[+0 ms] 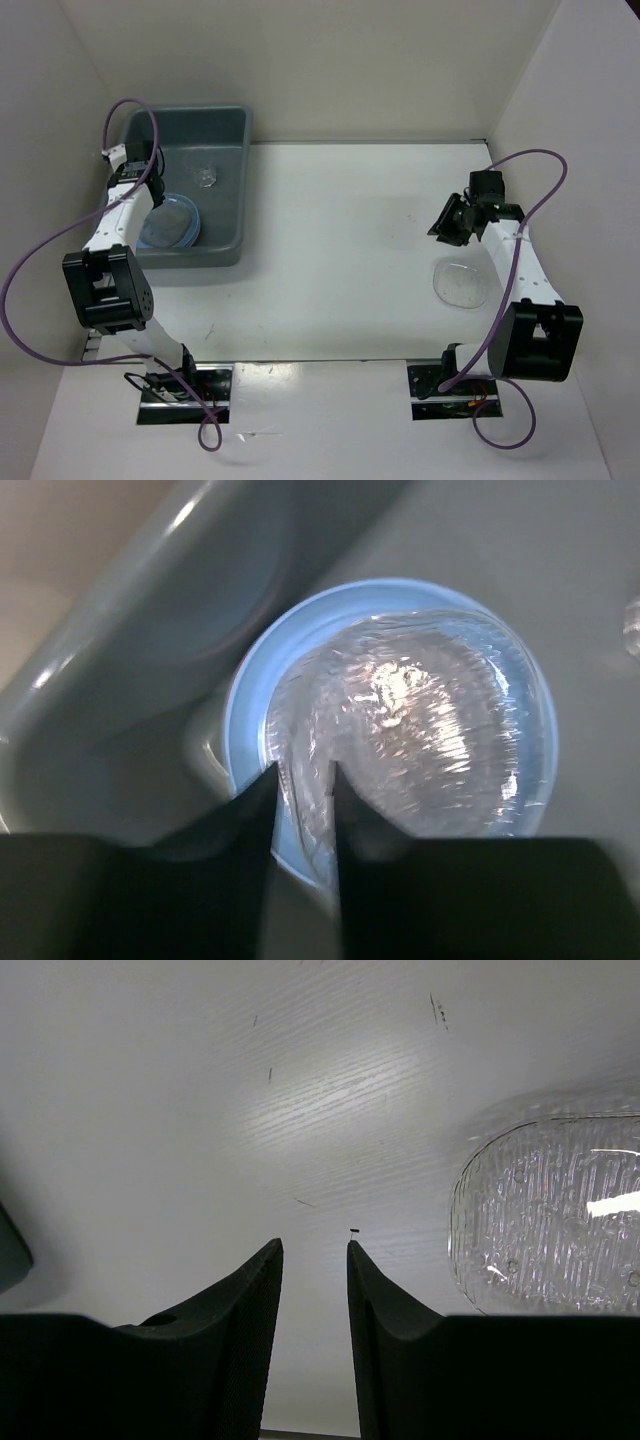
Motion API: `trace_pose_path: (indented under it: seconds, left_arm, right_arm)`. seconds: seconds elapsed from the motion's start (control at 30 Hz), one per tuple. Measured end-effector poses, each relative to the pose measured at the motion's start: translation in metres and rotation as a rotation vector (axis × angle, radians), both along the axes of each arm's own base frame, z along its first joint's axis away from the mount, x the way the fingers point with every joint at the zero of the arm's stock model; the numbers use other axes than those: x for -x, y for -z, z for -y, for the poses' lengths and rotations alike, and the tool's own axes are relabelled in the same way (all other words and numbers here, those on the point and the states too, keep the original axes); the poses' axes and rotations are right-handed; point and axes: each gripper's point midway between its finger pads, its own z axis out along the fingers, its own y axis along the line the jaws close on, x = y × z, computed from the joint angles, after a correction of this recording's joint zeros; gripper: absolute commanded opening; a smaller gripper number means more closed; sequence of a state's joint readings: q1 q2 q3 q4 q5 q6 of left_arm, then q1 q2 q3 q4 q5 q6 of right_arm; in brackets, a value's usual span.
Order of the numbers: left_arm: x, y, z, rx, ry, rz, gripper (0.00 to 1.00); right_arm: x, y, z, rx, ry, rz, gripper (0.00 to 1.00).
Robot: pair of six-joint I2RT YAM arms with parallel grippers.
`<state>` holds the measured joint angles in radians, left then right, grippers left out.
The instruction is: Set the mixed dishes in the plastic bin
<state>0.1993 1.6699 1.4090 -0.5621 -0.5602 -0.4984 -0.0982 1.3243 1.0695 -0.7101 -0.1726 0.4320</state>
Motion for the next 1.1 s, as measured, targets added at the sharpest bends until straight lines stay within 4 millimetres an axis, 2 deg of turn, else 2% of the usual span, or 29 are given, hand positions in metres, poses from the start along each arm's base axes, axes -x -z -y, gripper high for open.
trace_pose_path:
  seconds: [0.07,0.17,0.27,0.37,0.47,0.53,0.57,0.63,0.7,0.77,0.8,0.9,0.93,1.1]
  left_arm:
    - [0.007,0.007,-0.002,-0.015,-0.007,-0.033,0.66]
    - [0.014,0.014,-0.002,-0.019,0.001,-0.071,0.78]
    - [0.014,0.007,0.000,-0.013,0.013,-0.053,0.84]
    - [0.004,-0.022,0.004,-0.007,0.039,0.017,0.84]
    - [-0.023,-0.080,0.020,-0.007,0.117,0.165,0.84]
    - [-0.040,-0.117,0.051,0.010,0.212,0.274,0.84]
    - [-0.045,-0.131,0.071,0.021,0.267,0.316,0.85]
    - [-0.051,-0.147,0.128,0.064,0.413,0.376,0.85]
    - [-0.054,-0.149,0.183,0.122,0.550,0.402,0.85]
    - [-0.052,-0.140,0.229,0.191,0.663,0.393,0.85]
    - [-0.050,-0.133,0.246,0.216,0.707,0.376,0.85]
    - [-0.049,-0.115,0.283,0.277,0.789,0.336,0.85]
    - [-0.049,-0.109,0.293,0.295,0.808,0.327,0.85]
    - [-0.051,-0.090,0.323,0.345,0.876,0.291,0.85]
  right_arm:
    - [0.000,0.001,0.000,0.000,0.000,-0.003,0.38]
    - [0.000,0.003,0.000,-0.001,0.000,-0.011,0.38]
    - [-0.001,0.007,0.001,0.001,0.002,-0.024,0.38]
    - [-0.001,0.013,0.005,0.022,0.018,-0.042,0.38]
    - [-0.002,0.023,0.019,0.082,0.063,-0.076,0.38]
    - [0.000,0.033,0.030,0.131,0.103,-0.113,0.38]
    - [0.001,0.038,0.036,0.158,0.125,-0.135,0.34]
    - [0.003,0.046,0.046,0.205,0.163,-0.167,0.32]
    - [0.006,0.049,0.055,0.244,0.199,-0.187,0.29]
    - [0.009,0.050,0.061,0.272,0.228,-0.200,0.26]
    - [0.011,0.050,0.064,0.286,0.240,-0.207,0.19]
    - [0.018,0.054,0.072,0.323,0.276,-0.244,0.10]
    - [0.020,0.056,0.074,0.335,0.284,-0.257,0.10]
    - [0.028,0.079,0.079,0.363,0.297,-0.359,0.01]
